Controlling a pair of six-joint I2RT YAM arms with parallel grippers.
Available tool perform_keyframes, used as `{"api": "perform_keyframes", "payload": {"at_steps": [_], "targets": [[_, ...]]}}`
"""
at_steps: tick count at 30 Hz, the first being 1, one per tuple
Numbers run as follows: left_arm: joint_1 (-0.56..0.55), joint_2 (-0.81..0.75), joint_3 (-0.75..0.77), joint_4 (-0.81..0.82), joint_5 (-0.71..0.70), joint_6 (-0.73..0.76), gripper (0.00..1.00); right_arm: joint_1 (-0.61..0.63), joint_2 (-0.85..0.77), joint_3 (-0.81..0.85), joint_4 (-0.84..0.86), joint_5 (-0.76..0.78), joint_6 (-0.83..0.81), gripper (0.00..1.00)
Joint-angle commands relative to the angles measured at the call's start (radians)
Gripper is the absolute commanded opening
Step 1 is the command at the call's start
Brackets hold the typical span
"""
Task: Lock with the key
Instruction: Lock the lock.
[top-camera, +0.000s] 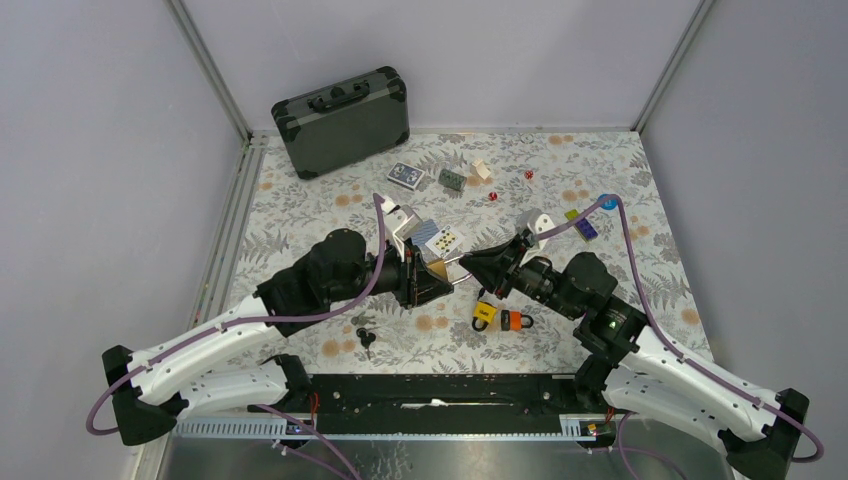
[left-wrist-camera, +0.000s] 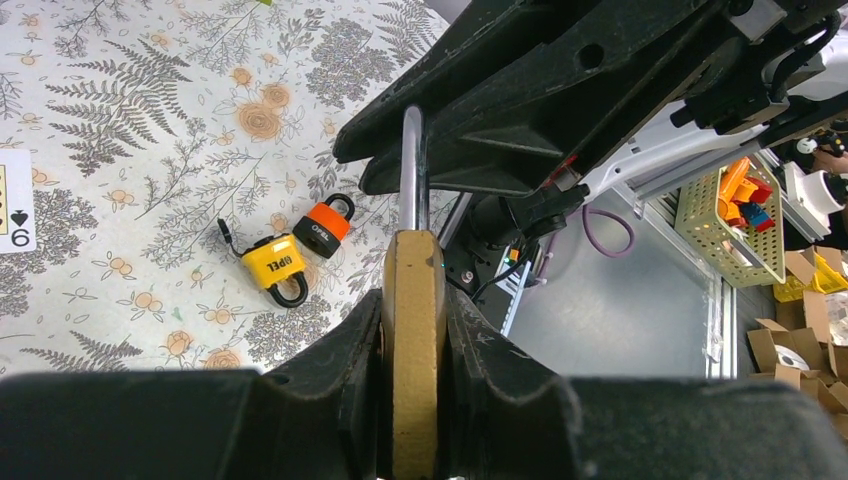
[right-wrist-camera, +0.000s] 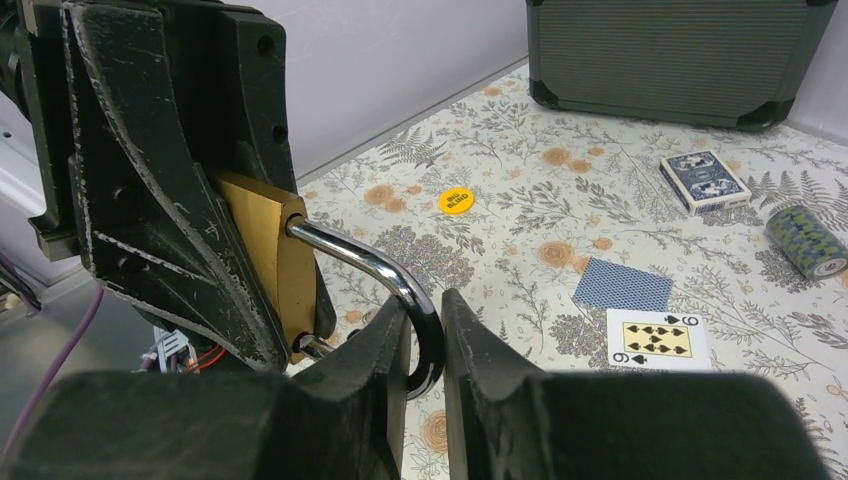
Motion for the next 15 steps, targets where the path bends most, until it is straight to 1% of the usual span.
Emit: {"api": "perform_keyframes", "payload": {"at_steps": [1, 6, 8, 15], "targets": [[-0.009, -0.016, 0.053, 0.188, -0.046, 0.009, 0.00, 0.000, 0.004, -0.008, 0.041, -0.016, 0.038, 0.00], [-0.009, -0.020, 0.017, 0.228, -0.068, 0.004, 0.00, 0.002, 0.014, -0.026, 0.085, -0.069, 0.092, 0.00], [-0.009, -0.018, 0.000, 0.272, -0.072, -0.004, 0.00, 0.006, 0.025, -0.034, 0.109, -0.083, 0.112, 0.00], [-0.009, 0.005, -0.019, 0.323, -0.081, -0.017, 0.00, 0.066, 0.068, -0.030, 0.135, -0.080, 0.113, 0.00]]}}
